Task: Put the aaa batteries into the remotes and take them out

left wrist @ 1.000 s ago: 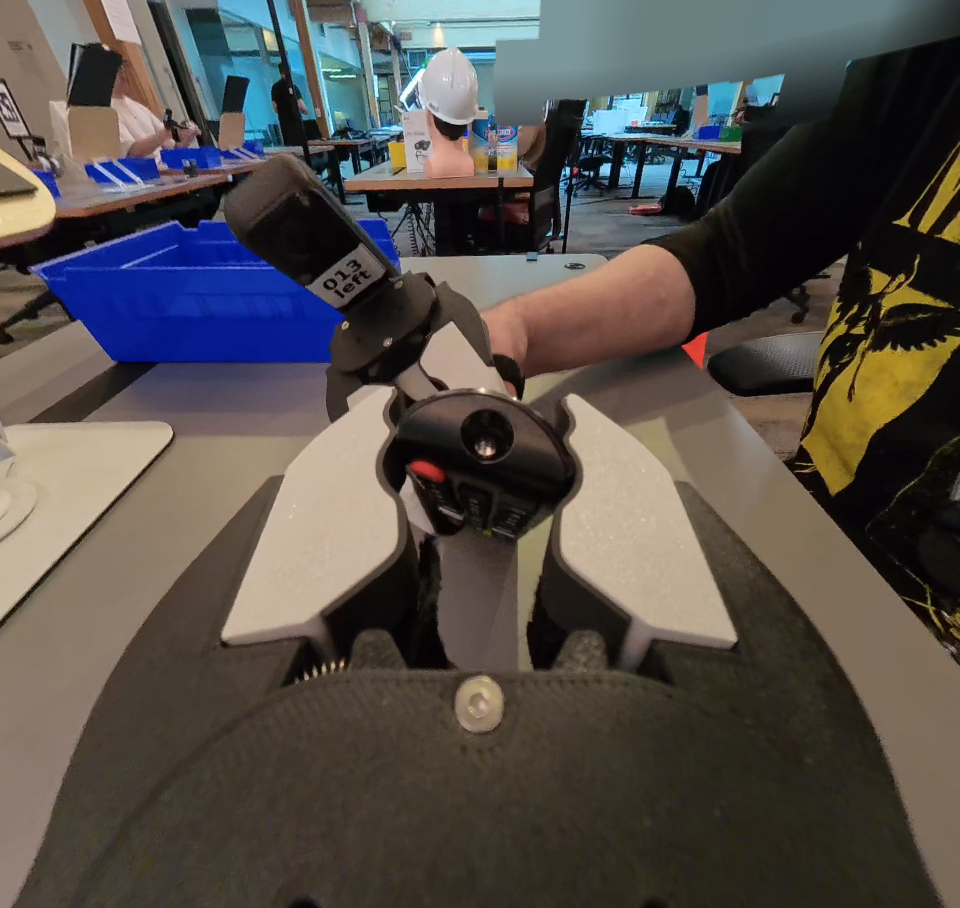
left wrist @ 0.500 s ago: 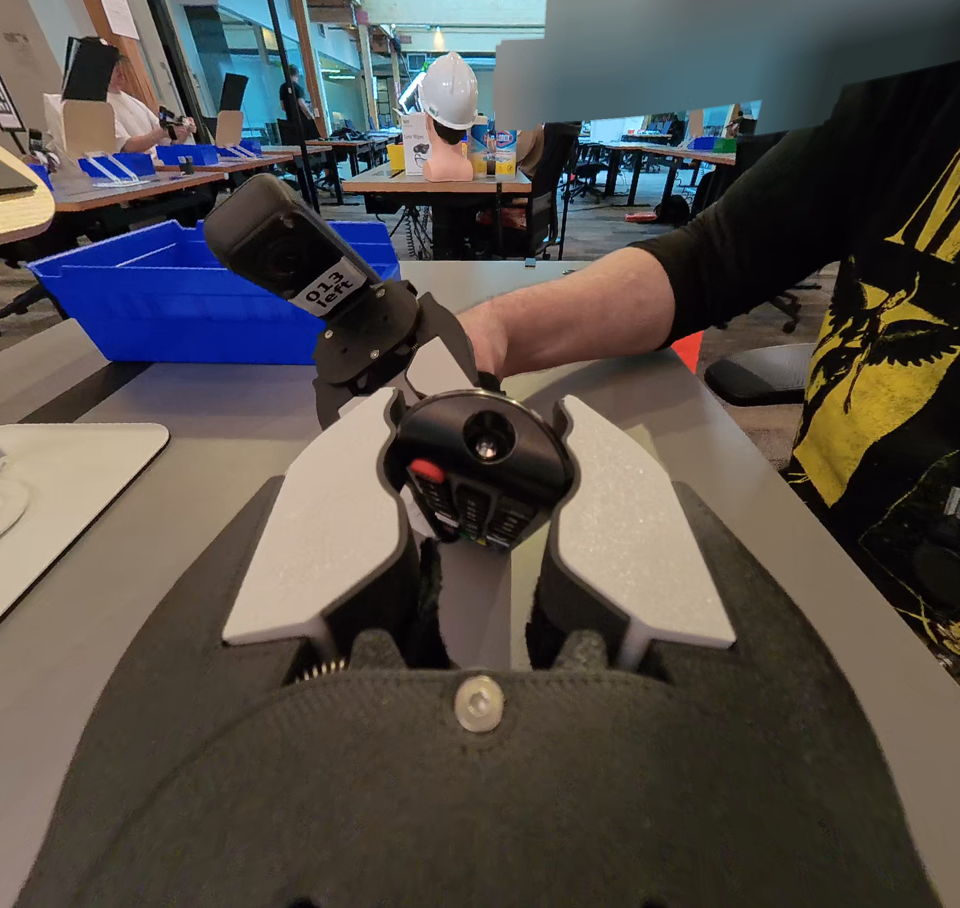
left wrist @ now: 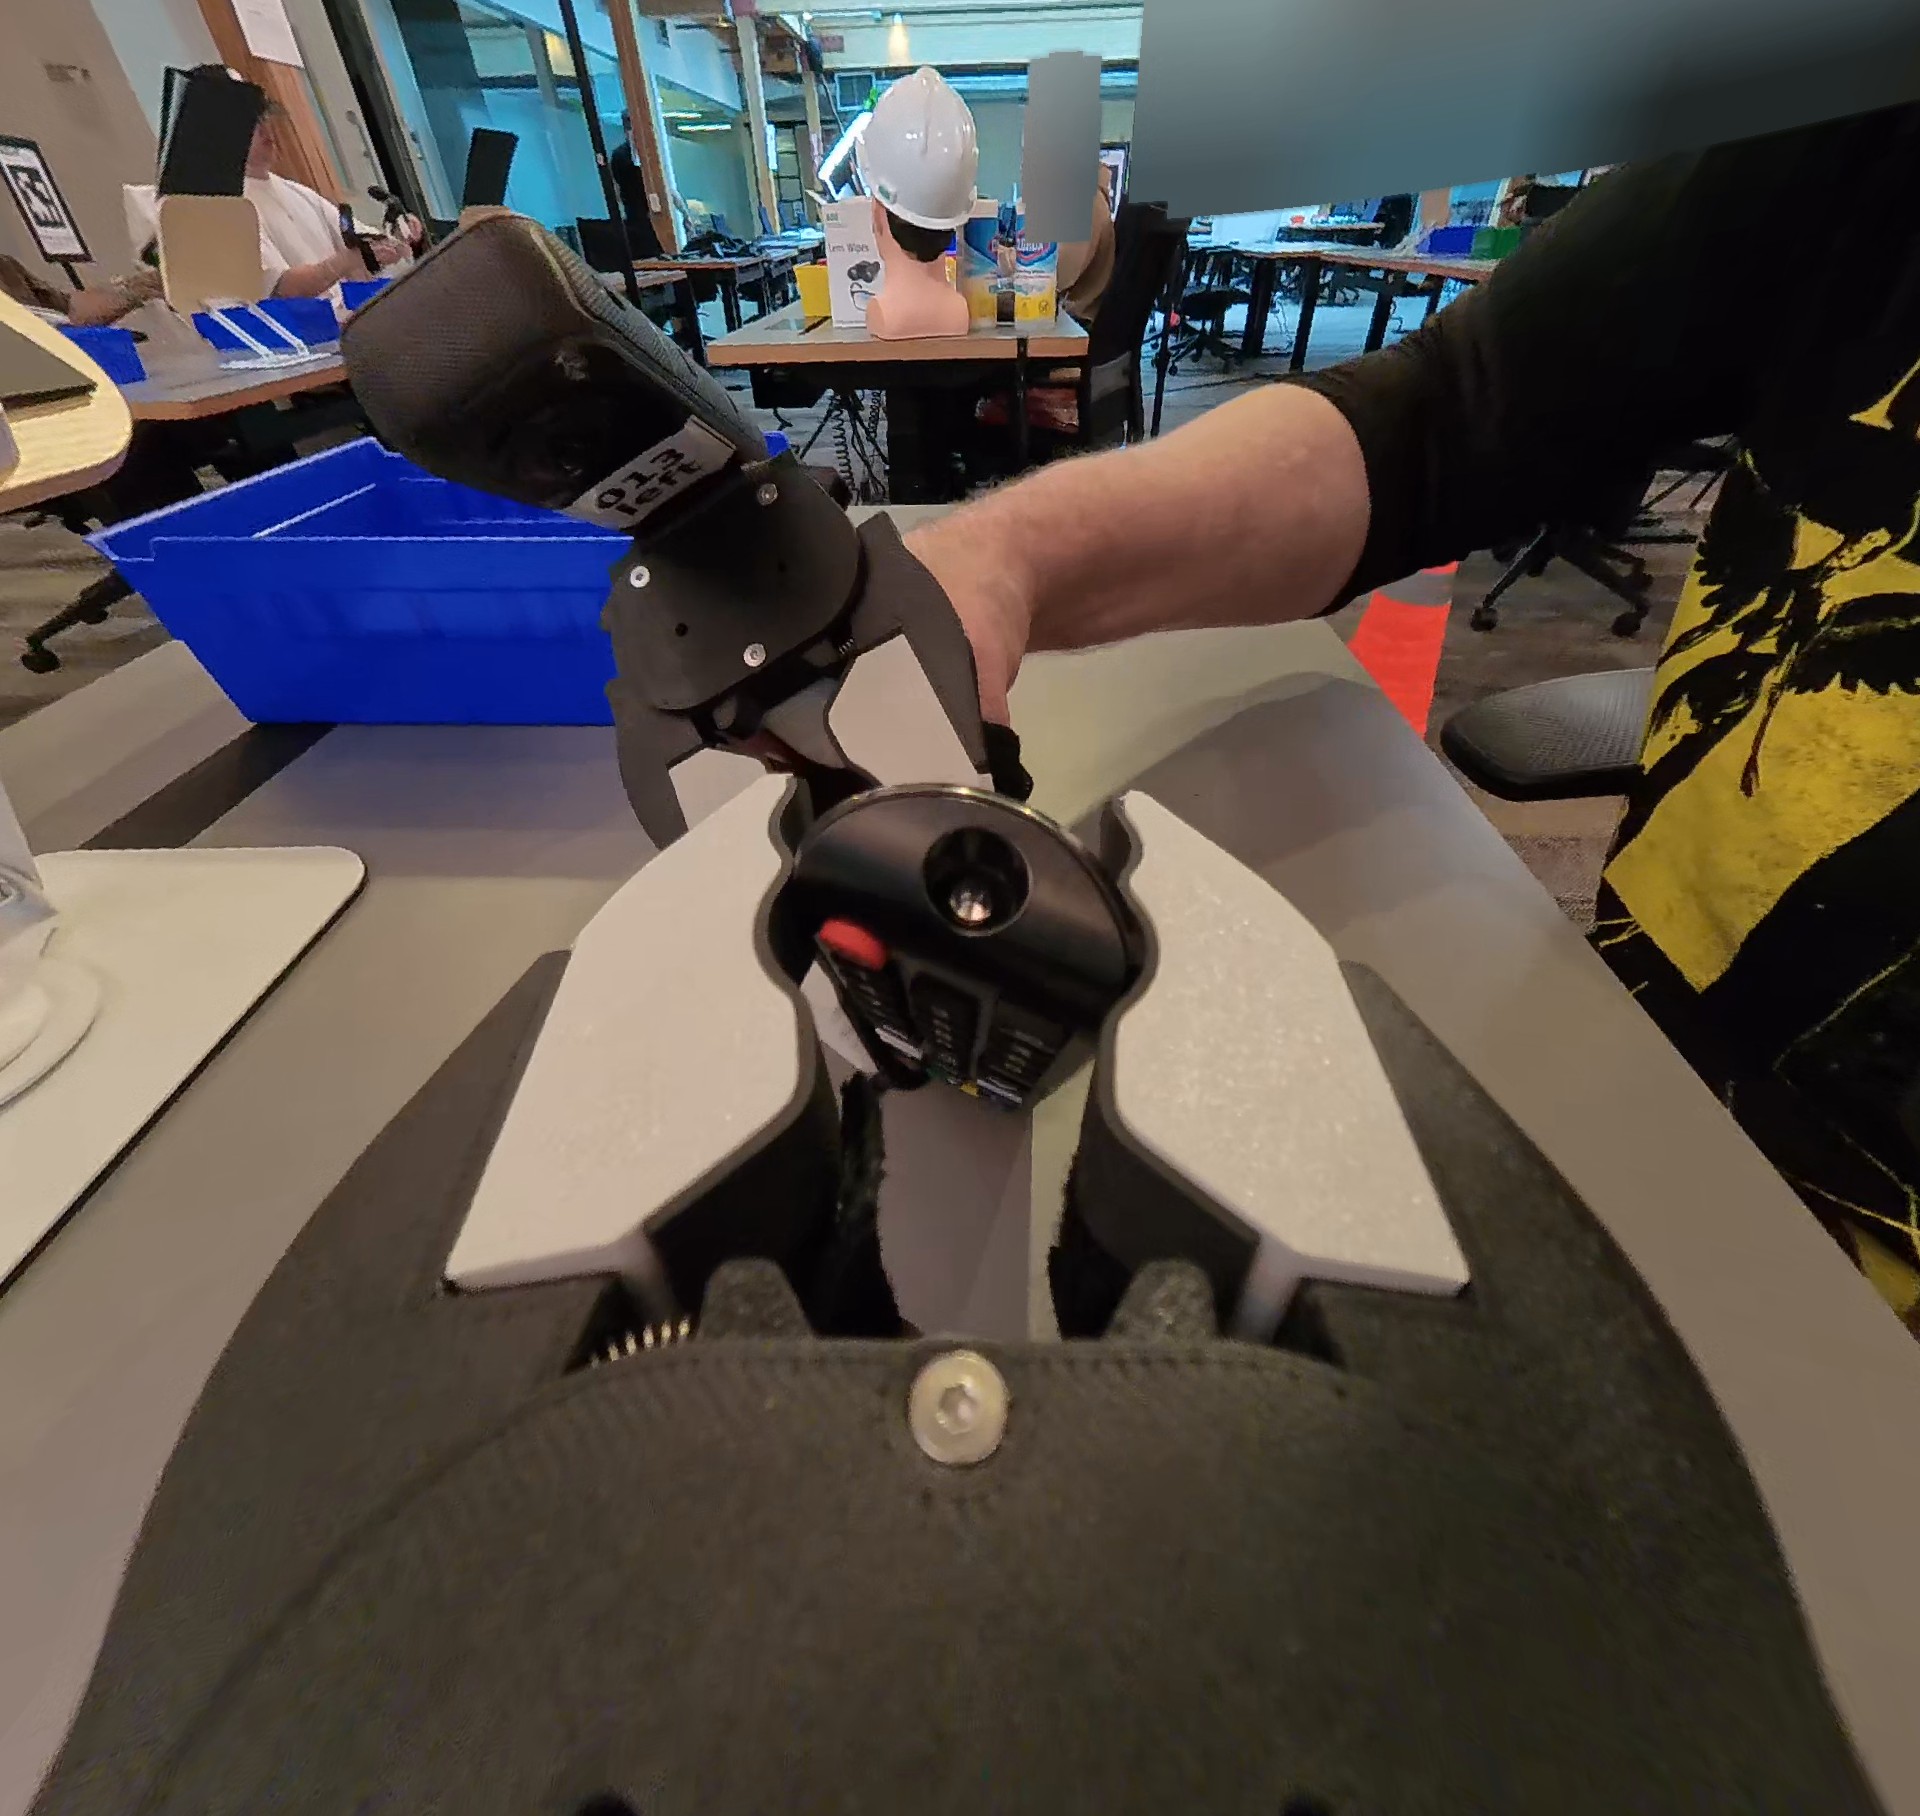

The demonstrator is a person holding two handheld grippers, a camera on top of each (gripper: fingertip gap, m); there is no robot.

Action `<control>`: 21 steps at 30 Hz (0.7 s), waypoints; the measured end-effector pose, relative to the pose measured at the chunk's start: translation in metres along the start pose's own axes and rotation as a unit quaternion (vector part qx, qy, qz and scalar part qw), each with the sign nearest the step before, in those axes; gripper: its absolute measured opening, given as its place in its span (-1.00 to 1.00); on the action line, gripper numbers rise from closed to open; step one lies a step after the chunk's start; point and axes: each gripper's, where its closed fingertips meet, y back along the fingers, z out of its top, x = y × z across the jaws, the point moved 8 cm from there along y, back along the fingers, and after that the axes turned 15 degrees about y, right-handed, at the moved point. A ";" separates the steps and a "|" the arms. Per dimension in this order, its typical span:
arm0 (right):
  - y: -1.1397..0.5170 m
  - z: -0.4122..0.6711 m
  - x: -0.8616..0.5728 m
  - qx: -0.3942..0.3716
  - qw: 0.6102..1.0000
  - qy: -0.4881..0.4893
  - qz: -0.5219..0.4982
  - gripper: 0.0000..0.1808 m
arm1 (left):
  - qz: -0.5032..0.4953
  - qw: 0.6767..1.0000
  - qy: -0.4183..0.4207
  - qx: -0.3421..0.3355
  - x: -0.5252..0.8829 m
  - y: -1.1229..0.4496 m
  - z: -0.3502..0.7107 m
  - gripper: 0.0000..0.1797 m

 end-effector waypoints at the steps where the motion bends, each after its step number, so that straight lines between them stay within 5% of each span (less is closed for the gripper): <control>1: 0.000 0.001 0.000 0.009 1.000 0.002 0.003 -0.66 | 0.001 1.000 -0.001 0.001 0.000 0.000 0.000 -0.40; 8: -0.002 -0.003 0.000 -0.070 0.996 0.032 -0.054 -0.68 | 0.013 1.000 -0.014 0.002 0.003 0.008 0.000 -0.39; 12: -0.004 -0.011 -0.008 -0.198 0.979 -0.048 0.014 -0.66 | 0.014 1.000 -0.023 0.005 0.000 0.004 0.001 -0.39; 21: -0.007 -0.007 -0.007 -0.147 0.989 -0.028 -0.016 -0.68 | 0.012 1.000 0.009 -0.018 0.006 0.007 0.002 -0.41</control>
